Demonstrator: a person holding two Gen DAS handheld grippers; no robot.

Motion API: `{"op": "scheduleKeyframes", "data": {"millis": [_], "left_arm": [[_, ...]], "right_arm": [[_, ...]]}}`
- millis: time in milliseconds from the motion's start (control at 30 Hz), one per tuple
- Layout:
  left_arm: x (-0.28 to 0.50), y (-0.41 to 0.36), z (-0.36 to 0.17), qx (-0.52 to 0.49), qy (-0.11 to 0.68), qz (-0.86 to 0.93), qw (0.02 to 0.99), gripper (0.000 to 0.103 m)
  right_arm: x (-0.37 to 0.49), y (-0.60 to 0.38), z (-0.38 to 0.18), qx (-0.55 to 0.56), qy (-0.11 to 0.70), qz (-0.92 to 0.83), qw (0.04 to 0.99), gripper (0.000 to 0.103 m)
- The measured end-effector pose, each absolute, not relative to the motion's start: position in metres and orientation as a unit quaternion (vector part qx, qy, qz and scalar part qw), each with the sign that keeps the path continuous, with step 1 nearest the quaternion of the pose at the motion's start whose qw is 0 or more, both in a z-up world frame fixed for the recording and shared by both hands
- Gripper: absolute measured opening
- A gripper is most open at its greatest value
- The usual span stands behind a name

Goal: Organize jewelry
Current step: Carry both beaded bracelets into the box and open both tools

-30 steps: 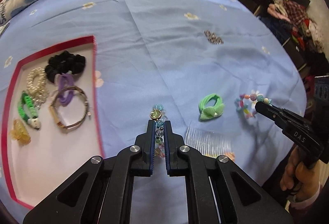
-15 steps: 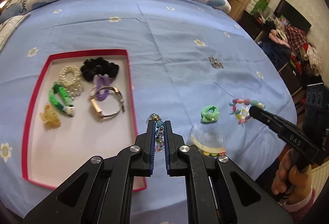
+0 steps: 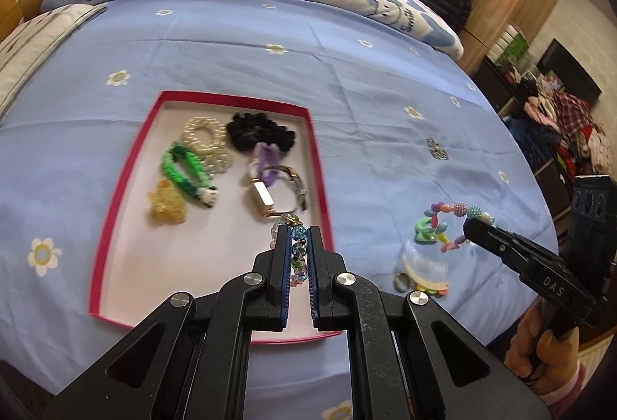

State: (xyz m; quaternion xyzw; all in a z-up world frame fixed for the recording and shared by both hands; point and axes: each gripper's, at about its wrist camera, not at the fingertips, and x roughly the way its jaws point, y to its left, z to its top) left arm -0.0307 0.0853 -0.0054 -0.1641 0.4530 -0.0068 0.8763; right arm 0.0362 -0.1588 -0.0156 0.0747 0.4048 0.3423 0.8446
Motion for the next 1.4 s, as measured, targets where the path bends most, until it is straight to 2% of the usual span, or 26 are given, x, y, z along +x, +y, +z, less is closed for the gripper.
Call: {"op": "scheduleKeyframes", "data": {"millis": [500, 900, 1400], "left_arm": [[-0.040, 0.132, -0.022, -0.195, 0.457, 0.029, 0.867, 0.006], [-0.027, 0.153, -0.047, -0.206, 0.477, 0.041, 0.853, 0.006], [-0.026, 0.182, -0.087, -0.221, 0.509, 0.081, 0.828, 0.007]], "right_arm": [[0.028, -0.073, -0.027, 0.041, 0.422, 0.409, 0.808, 0.008], [0.038, -0.012, -0.059, 0.015, 0.459, 0.440, 0.772, 0.008], [0.060, 0.000, -0.092, 0.000, 0.497, 0.409, 0.765, 0.009]]}}
